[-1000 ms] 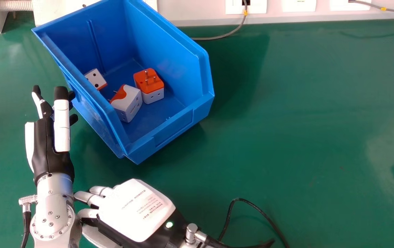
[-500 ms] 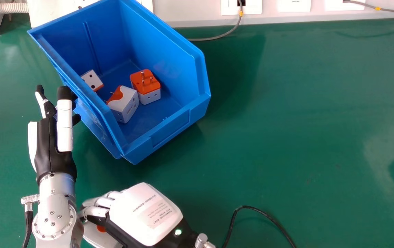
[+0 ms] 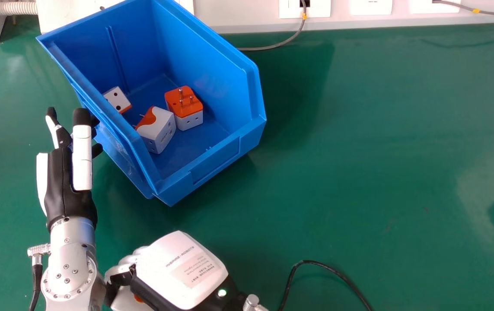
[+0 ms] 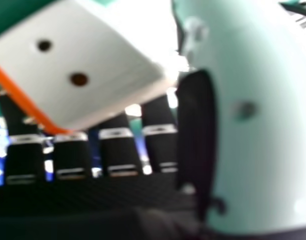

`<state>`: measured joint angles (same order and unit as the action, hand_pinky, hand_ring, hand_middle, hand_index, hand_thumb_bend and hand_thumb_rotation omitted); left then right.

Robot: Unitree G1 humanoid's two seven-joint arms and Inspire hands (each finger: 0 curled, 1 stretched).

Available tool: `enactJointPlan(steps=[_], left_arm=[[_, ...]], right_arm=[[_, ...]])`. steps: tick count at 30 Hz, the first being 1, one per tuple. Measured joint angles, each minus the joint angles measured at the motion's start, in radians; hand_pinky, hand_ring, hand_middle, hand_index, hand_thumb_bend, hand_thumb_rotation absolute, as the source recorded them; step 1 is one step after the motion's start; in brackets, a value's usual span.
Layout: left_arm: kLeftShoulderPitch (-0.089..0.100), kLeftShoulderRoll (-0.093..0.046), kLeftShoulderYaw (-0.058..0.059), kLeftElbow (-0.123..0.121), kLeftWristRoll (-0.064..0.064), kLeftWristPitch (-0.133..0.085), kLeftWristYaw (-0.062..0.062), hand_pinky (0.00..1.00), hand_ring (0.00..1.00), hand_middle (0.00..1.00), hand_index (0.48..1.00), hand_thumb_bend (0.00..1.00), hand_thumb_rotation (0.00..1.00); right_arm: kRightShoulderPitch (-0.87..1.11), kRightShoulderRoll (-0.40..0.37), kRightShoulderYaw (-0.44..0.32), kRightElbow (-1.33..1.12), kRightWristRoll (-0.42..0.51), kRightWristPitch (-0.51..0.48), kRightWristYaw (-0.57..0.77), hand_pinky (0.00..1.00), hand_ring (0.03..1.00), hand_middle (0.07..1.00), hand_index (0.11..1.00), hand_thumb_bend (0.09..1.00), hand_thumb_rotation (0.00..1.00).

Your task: Pick all objects and put in blue box

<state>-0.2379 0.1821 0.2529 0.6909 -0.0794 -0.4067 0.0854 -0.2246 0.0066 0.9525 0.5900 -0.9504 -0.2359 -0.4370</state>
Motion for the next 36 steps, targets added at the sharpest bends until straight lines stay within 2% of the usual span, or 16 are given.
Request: enactJointPlan(steps=[15,22,28,36], left_arm=[[0.000,0.000,0.000,0.003,0.000,0.000,-0.004,0.85,0.90,0.86,0.939,0.97,1.00],[-0.001,0.000,0.005,0.009,-0.001,0.000,-0.010,0.85,0.90,0.86,0.939,0.97,1.00],[-0.003,-0.002,0.005,0.009,0.000,0.000,-0.016,0.85,0.90,0.86,0.939,0.97,1.00],[-0.003,-0.002,0.006,0.015,0.000,0.000,-0.015,0.85,0.90,0.86,0.939,0.97,1.00]], right_arm=[[0.022,-0.041,-0.076,-0.031,0.078,-0.083,0.027,0.43,0.508,0.512,0.488,0.519,0.00],[0.042,-0.051,-0.118,-0.042,0.079,-0.096,0.003,0.40,0.502,0.515,0.497,0.511,0.00],[0.043,-0.053,-0.142,-0.042,0.077,-0.096,-0.028,0.38,0.500,0.519,0.497,0.505,0.00],[0.043,-0.053,-0.163,-0.043,0.078,-0.102,-0.028,0.37,0.495,0.525,0.495,0.500,0.00]])
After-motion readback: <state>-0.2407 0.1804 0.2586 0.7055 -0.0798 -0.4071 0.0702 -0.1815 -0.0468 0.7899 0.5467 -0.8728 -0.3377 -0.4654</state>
